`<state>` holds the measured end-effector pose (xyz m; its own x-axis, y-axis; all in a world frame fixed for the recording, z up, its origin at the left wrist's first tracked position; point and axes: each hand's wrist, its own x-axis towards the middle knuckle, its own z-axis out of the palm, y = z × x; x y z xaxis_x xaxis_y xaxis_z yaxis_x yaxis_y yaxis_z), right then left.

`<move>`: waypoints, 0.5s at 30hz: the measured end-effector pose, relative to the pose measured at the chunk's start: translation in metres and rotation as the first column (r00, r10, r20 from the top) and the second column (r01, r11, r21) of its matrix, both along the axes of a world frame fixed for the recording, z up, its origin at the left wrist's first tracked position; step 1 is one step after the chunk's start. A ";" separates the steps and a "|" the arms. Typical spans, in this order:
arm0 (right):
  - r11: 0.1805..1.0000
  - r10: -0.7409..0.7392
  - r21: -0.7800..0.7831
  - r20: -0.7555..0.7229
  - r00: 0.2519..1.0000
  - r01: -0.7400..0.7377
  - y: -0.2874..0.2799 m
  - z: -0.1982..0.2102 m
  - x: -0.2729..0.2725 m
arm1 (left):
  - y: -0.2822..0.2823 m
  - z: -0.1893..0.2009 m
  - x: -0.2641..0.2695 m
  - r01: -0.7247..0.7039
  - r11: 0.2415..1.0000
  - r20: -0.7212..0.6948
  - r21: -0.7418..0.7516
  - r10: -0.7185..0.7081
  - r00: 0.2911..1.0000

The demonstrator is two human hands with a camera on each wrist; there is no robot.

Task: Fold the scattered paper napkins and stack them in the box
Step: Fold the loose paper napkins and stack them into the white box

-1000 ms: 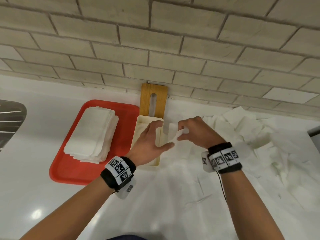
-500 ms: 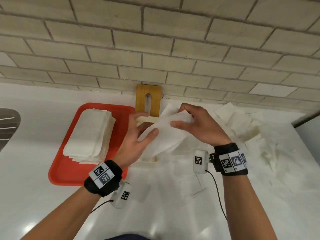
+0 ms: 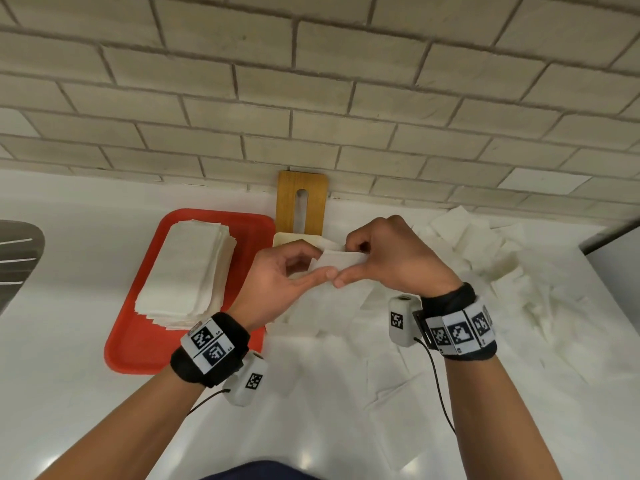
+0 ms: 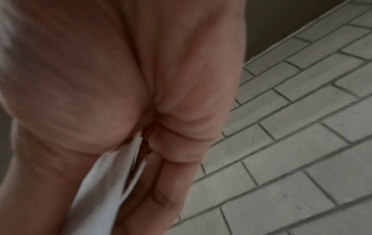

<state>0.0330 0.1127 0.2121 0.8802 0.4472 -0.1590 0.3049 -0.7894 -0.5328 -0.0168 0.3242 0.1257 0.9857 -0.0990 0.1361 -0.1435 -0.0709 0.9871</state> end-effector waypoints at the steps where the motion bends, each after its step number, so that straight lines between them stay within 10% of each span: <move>1: 1.000 -0.005 -0.022 -0.002 1.000 0.005 0.001 0.002 0.000 | -0.001 -0.001 0.002 -0.004 1.000 0.010 0.014 0.004 1.000; 6: 0.969 -0.137 0.207 -0.014 0.990 0.137 0.004 -0.002 -0.001 | -0.006 0.004 0.007 -0.141 0.989 -0.001 -0.046 0.141 0.990; 9: 0.756 -0.269 0.551 -0.228 0.936 0.352 0.016 -0.036 -0.019 | -0.004 0.006 0.009 -0.285 0.952 0.004 -0.115 0.287 0.958; 15: 0.437 -0.473 0.746 -0.285 0.834 0.503 0.054 -0.122 -0.063 | 0.014 0.000 0.040 -0.420 0.905 0.064 -0.065 0.424 0.903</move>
<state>-0.0304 0.1671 0.0903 0.9950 -0.0992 -0.0133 -0.0215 -0.0817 -0.9964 0.0231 0.3381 0.1255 0.9204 0.3329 0.2050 -0.1841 -0.0934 0.9785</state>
